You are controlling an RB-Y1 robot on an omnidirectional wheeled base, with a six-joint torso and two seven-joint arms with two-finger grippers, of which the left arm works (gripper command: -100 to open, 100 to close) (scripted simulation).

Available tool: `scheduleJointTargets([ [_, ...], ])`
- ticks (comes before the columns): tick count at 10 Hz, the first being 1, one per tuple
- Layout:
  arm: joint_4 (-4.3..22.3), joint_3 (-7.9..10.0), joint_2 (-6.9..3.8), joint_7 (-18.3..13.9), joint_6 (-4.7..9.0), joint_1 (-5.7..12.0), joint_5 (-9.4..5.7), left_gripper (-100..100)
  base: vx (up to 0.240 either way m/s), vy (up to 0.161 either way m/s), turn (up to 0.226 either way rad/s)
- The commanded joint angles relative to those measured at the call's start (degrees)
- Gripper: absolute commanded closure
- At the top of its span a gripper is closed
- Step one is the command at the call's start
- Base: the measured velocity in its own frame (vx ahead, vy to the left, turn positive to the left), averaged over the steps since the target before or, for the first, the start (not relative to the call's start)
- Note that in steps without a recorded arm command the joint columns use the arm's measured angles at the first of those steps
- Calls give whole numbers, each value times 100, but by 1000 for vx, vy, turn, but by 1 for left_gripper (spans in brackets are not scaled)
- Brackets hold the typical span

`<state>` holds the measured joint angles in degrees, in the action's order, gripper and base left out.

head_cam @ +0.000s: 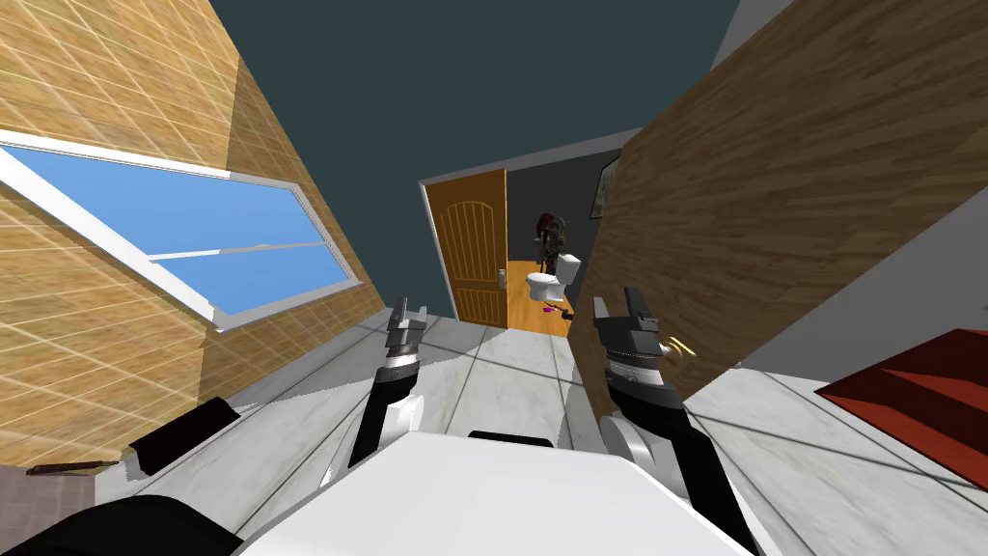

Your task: Pull the door open

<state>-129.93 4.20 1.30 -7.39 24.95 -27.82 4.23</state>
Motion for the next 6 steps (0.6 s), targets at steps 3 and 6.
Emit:
scheduleJointTargets([
  [3, 411, -25, -161, -2, -57, 206, -26, -100, 163, -11, -41],
  [6, 694, -43, -249, -4, -96, 348, -45, -100, 154, -23, -27],
])
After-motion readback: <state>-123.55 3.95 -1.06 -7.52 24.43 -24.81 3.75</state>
